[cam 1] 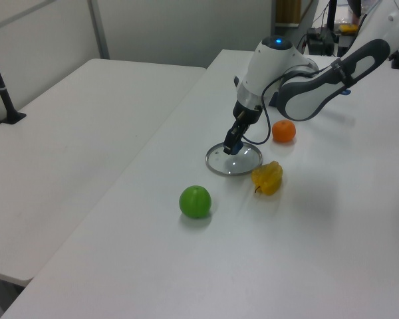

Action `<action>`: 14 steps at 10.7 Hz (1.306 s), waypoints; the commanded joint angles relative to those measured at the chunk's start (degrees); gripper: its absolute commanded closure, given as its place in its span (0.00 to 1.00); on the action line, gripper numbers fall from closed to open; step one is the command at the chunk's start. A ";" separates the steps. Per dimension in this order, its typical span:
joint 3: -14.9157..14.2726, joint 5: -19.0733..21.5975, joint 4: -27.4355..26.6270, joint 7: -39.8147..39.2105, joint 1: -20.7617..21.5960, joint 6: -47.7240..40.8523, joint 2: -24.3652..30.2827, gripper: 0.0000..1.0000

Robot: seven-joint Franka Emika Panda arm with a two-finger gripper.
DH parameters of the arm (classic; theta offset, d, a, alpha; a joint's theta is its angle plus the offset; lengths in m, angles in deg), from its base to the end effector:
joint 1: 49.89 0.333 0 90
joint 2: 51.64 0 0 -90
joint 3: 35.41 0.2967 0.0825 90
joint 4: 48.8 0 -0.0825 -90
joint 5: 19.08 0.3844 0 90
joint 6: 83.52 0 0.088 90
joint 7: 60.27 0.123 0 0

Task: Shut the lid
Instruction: 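Lift the glass lid and carry it toward the black saucepan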

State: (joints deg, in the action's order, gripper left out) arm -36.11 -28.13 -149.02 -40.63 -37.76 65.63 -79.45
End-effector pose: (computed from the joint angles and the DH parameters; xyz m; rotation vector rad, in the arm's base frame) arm 0.6771 0.1397 0.3020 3.0761 -0.0311 0.5973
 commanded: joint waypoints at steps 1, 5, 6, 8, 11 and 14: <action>-0.71 -1.59 0.28 1.55 0.09 -3.93 2.83 0.51; -1.06 -1.67 0.72 1.20 -3.06 -10.97 7.76 0.51; -1.15 -1.67 2.38 1.11 -4.12 -12.81 8.29 0.51; -1.76 -1.76 8.87 -1.95 -7.72 -20.70 8.12 0.51; -1.77 -1.06 13.46 -8.62 -14.48 -25.04 8.56 0.51; -1.59 -0.36 12.77 -12.95 -22.21 -24.17 8.74 0.49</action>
State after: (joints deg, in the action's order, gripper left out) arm -38.06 -29.13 -135.91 -50.64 -55.35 42.18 -71.45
